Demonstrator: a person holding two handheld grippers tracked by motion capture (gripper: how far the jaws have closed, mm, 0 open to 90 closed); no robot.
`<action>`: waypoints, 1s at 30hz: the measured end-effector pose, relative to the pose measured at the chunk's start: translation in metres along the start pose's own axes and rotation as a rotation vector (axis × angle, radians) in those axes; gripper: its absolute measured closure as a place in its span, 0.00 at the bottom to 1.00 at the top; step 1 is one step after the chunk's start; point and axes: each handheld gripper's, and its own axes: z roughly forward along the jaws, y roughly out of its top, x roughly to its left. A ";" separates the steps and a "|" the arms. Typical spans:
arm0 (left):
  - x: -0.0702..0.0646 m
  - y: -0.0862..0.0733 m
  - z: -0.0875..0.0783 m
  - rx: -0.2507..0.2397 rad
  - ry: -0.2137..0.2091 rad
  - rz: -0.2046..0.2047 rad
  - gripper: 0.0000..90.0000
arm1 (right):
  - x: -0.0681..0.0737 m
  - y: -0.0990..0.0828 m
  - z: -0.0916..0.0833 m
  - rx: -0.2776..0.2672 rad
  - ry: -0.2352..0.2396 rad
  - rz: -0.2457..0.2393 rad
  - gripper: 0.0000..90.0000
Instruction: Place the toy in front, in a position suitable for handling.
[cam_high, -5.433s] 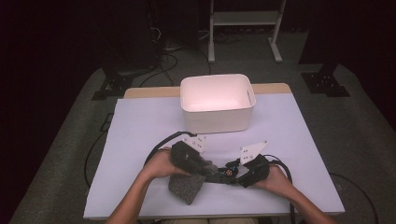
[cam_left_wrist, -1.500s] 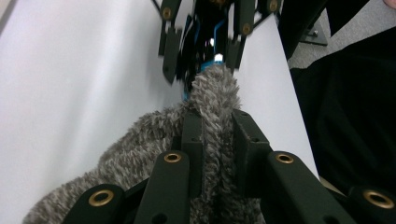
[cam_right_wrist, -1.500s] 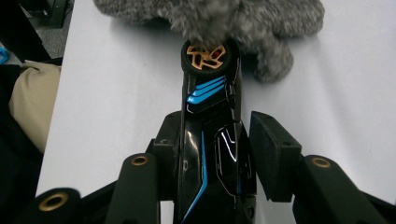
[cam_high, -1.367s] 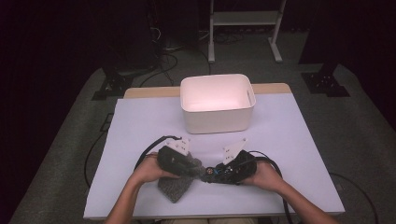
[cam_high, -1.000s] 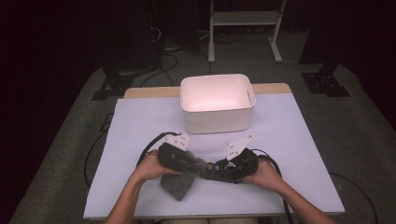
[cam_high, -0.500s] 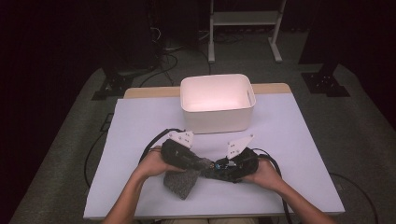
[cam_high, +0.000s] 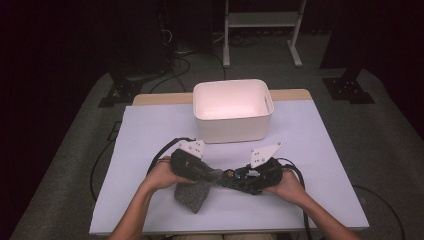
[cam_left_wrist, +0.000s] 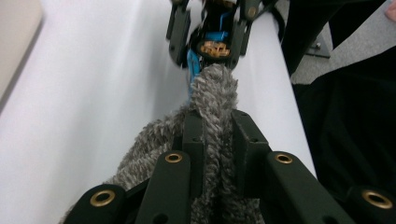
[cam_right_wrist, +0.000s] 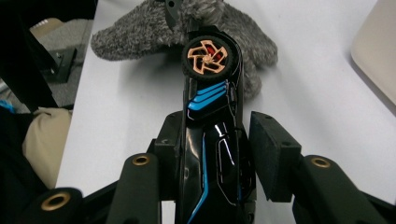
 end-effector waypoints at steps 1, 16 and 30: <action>0.000 0.001 -0.001 -0.003 0.001 0.002 0.86 | 0.000 0.000 0.000 0.000 0.000 0.000 0.63; -0.006 0.035 -0.022 -0.072 0.012 0.074 0.87 | -0.002 0.004 0.001 -0.125 0.020 0.030 0.63; -0.007 0.047 -0.011 -0.044 -0.004 0.101 0.86 | 0.005 -0.001 -0.020 -0.074 -0.005 -0.014 0.63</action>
